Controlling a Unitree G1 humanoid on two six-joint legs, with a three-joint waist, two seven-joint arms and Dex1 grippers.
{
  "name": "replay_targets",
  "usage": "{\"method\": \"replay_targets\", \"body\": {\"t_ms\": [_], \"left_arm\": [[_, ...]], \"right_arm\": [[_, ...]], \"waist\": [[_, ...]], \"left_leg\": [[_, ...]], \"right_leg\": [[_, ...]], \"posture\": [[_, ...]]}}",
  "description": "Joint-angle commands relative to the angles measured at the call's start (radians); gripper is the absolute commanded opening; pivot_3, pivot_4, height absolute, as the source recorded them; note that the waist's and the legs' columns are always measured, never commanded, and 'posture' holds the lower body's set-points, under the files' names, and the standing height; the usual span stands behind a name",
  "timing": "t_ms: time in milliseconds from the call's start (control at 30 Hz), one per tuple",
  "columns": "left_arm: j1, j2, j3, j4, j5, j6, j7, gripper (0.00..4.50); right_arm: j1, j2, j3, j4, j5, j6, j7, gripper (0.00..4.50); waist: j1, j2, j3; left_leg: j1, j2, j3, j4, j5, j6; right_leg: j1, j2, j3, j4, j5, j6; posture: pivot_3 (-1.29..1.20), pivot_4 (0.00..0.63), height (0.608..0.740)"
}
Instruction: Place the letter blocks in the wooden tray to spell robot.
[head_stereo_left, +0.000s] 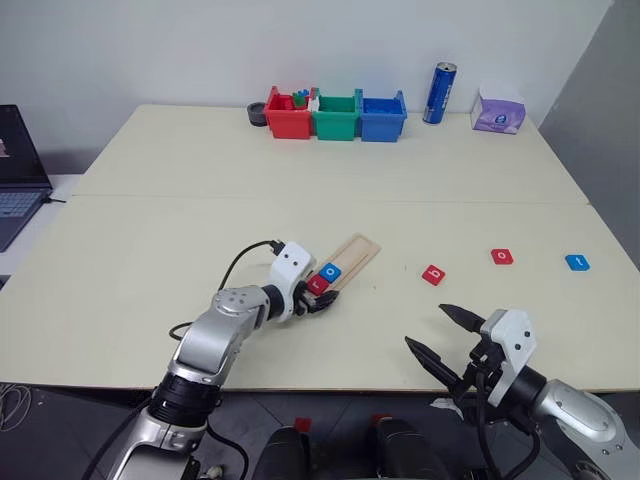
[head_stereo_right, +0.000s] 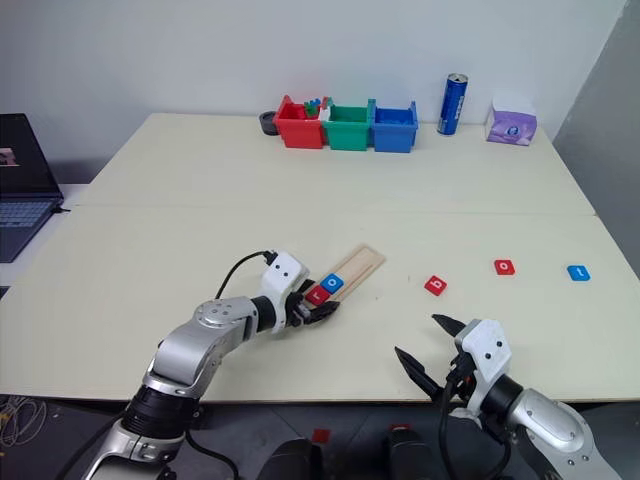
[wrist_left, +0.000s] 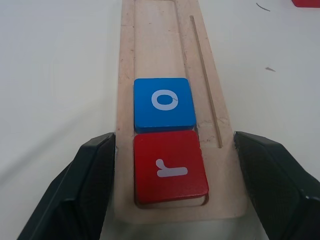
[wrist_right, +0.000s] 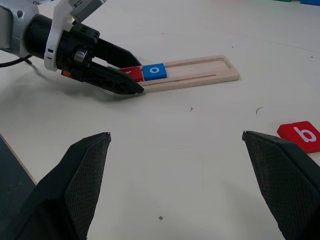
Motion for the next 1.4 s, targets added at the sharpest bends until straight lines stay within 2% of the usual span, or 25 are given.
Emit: {"method": "replay_targets", "body": {"t_ms": [33,167,300,400,500,700,900,1133,1400], "left_arm": [[0.011,0.024,-0.004,0.04,-0.004,0.0,-0.033,3.39],[-0.005,0.092,-0.032,0.078,-0.034,-0.085,-0.199,3.39],[-0.044,0.199,-0.103,0.162,-0.035,-0.316,-0.498,3.39],[-0.083,0.205,-0.142,0.227,-0.006,-0.452,-0.597,3.39],[-0.13,0.17,-0.17,0.291,0.015,-0.56,-0.654,3.39],[-0.18,0.075,-0.213,0.379,0.055,-0.664,-0.693,3.39],[-0.221,0.021,-0.242,0.448,0.098,-0.709,-0.714,3.39],[-0.259,-0.008,-0.263,0.494,0.147,-0.72,-0.719,3.39],[-0.261,-0.024,-0.281,0.48,0.183,-0.682,-0.701,3.39]], "right_arm": [[-0.011,-0.01,-0.007,-0.056,0.018,0.005,-0.002,4.5],[-0.019,-0.023,-0.005,-0.071,0.037,0.028,0.009,4.5],[-0.013,-0.068,-0.009,-0.084,0.061,0.055,0.044,4.5],[0.021,-0.103,-0.024,-0.085,0.064,0.059,0.066,4.5],[0.083,-0.137,-0.072,-0.084,0.056,0.044,0.088,4.5],[0.178,-0.139,-0.177,-0.101,0.063,0.025,0.096,4.5],[0.263,-0.143,-0.27,-0.113,0.077,0.021,0.133,4.5],[0.276,-0.173,-0.348,-0.076,0.07,0.013,0.194,4.5],[0.246,-0.178,-0.349,-0.068,0.073,0.027,0.2,4.5]], "waist": [[0.0,0.0,0.0],[-0.002,0.0,0.0],[-0.001,0.0,0.0],[0.003,0.0,0.0],[0.011,0.0,0.0],[0.011,-0.001,0.0],[0.003,0.0,0.0],[0.004,0.0,0.0],[0.005,0.001,-0.002]], "left_leg": [[0.0,0.0,0.0,0.0,0.0,0.0],[0.0,0.0,0.0,0.0,0.0,0.0],[0.0,-0.001,0.001,0.0,0.0,0.0],[0.0,-0.001,0.002,0.0,0.0,0.0],[-0.002,-0.001,0.002,0.001,0.0,0.0],[-0.003,-0.001,0.003,0.001,0.0,0.0],[-0.002,-0.002,0.002,0.001,0.0,0.0],[-0.002,-0.002,0.002,0.002,0.0,0.0],[-0.002,-0.002,0.002,0.002,0.0,0.0]], "right_leg": [[0.0,0.0,0.0,0.0,0.0,0.0],[0.0,0.001,0.0,0.0,0.0,0.0],[0.0,0.001,-0.001,0.0,-0.001,-0.001],[0.0,0.001,-0.001,0.0,-0.001,-0.002],[0.0,0.0,-0.002,-0.001,-0.001,-0.001],[0.0,0.0,-0.002,-0.001,-0.001,-0.001],[0.0,0.003,-0.002,0.0,-0.001,-0.001],[0.001,0.003,-0.002,0.0,-0.001,-0.001],[0.001,0.002,-0.002,0.0,-0.001,-0.001]], "posture": [[0.0,0.15,0.74],[0.0,0.15,0.74],[0.0,0.15,0.74],[0.0,0.15,0.74],[0.0,0.15,0.74],[0.0,0.15,0.74],[0.0,0.15,0.74],[0.0,0.15,0.74],[0.0,0.15,0.74]]}}
